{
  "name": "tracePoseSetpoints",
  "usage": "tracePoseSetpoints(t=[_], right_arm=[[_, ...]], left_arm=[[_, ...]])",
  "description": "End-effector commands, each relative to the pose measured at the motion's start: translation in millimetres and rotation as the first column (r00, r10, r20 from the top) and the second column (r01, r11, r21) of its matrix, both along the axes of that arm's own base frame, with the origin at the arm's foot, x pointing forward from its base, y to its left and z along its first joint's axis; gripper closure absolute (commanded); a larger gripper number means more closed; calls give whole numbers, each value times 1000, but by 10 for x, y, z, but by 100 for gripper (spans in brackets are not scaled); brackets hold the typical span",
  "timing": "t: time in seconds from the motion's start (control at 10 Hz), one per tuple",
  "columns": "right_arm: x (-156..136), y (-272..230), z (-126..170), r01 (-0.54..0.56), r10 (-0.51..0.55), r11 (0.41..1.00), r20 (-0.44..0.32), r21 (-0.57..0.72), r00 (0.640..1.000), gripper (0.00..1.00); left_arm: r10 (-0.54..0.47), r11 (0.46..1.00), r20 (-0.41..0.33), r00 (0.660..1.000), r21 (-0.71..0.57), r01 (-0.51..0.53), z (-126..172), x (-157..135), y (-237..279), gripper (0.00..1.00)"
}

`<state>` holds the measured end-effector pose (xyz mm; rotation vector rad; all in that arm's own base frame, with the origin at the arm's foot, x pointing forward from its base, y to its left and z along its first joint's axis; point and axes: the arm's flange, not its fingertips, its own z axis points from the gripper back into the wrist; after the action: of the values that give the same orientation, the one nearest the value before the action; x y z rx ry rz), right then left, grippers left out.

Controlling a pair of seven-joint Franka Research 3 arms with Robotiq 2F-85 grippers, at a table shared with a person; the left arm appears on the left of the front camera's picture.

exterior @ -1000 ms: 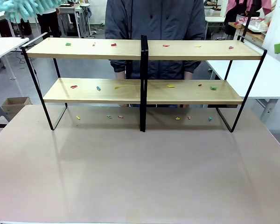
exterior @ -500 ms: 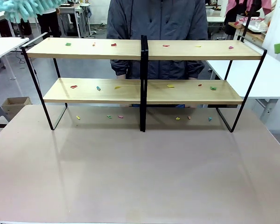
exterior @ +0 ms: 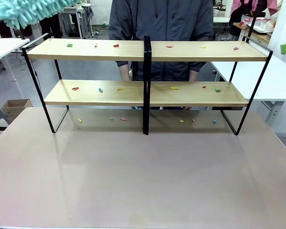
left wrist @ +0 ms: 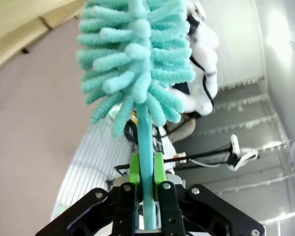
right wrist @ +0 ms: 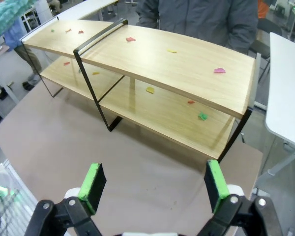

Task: Clean the shelves.
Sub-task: Pick up the Duster when the human hands it over.

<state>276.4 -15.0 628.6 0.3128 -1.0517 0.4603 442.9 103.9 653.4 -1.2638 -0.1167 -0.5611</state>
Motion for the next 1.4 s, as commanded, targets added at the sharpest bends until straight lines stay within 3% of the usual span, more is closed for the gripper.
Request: tracePoseSetpoints(t=[0.0,0.2,0.4,0.6,0.8,0.9,1.0,1.1,1.3], right_arm=[[5,-3,-4,0,0,1000,2,0,1000,0],[5,-3,-4,0,0,1000,2,0,1000,0],[5,-3,-4,0,0,1000,2,0,1000,0],[5,-3,-4,0,0,1000,2,0,1000,0],[5,-3,-4,0,0,1000,2,0,1000,0],[5,-3,-4,0,0,1000,2,0,1000,0],[5,-3,-4,0,0,1000,2,0,1000,0],[5,-3,-4,0,0,1000,2,0,1000,0],[5,-3,-4,0,0,1000,2,0,1000,0]], left_arm=[[52,997,-29,998,-53,-53,195,353,354,87],[118,993,-24,993,-25,-119,141,377,561,87],[104,986,-5,995,-133,-104,194,279,898,87],[10,980,-14,1000,-197,-13,283,-85,1298,87],[-201,969,-32,979,-156,194,287,-551,1521,87],[-199,971,30,979,-127,201,298,-731,1577,87],[-129,980,48,990,-147,135,329,-728,1602,87],[-73,988,-10,997,-138,71,-379,-300,-218,87],[-73,988,-10,997,-138,71,-379,-300,-218,87]])
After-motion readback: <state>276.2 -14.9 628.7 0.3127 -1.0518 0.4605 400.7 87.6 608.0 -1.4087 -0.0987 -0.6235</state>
